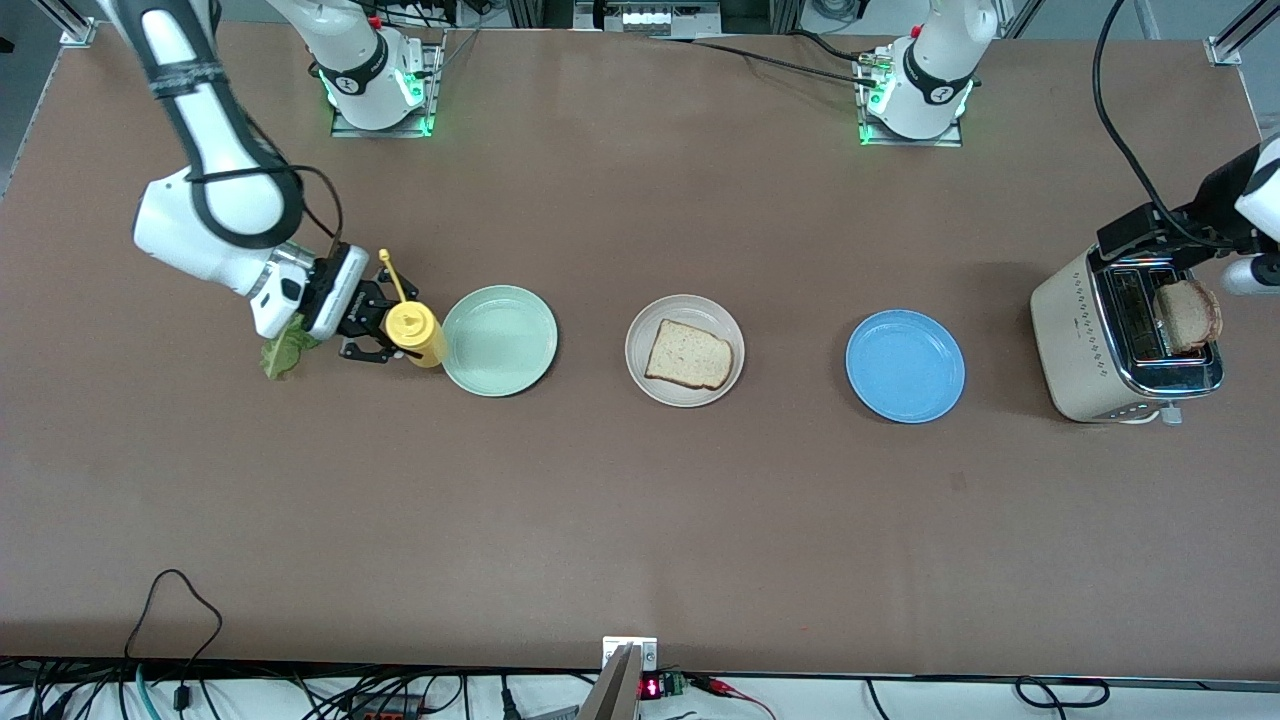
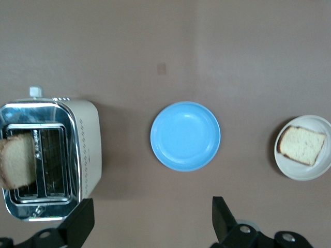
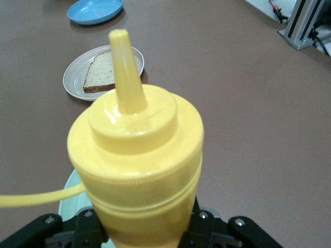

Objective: Make sandwich in beige plate with both arms
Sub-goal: 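Carry the yellow bottle over the bread on the beige plate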

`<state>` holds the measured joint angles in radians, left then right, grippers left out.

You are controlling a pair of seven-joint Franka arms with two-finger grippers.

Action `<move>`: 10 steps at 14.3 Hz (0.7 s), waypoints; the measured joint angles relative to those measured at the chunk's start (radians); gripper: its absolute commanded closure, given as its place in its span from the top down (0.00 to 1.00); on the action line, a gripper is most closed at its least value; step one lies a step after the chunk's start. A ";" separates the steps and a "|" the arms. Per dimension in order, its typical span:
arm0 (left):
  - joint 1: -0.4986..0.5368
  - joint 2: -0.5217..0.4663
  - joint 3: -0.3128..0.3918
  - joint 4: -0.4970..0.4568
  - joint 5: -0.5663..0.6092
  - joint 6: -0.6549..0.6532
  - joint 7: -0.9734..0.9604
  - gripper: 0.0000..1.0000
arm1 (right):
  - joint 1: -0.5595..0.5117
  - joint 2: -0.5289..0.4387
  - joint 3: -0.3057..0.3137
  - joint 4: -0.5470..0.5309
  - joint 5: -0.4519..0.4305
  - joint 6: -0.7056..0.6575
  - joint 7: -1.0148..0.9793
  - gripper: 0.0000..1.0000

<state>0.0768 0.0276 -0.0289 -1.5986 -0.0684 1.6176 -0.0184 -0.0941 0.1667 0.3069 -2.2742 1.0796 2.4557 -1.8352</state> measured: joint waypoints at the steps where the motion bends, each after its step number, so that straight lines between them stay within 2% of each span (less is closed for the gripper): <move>1: 0.002 0.003 0.000 0.000 0.000 0.017 0.000 1.00 | 0.022 -0.015 0.007 0.000 -0.062 0.021 0.092 0.06; 5: -0.001 0.006 -0.005 0.003 0.000 0.029 0.000 1.00 | 0.077 -0.058 0.102 0.009 -0.404 0.117 0.563 0.06; 7: -0.004 0.006 -0.011 0.003 0.001 0.014 0.000 1.00 | 0.139 -0.061 0.118 0.024 -0.601 0.147 0.820 0.06; 8: -0.003 0.006 -0.012 0.003 0.001 0.001 0.001 1.00 | 0.173 -0.061 0.121 0.035 -0.727 0.151 0.961 0.06; 10: -0.003 0.006 -0.013 0.003 0.001 -0.003 0.002 1.00 | 0.230 -0.055 0.123 0.053 -0.906 0.150 1.169 0.06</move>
<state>0.0734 0.0338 -0.0419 -1.5956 -0.0677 1.6146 -0.0169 0.1359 0.1118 0.4296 -2.2216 0.1737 2.6057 -0.6664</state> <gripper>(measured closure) 0.000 0.458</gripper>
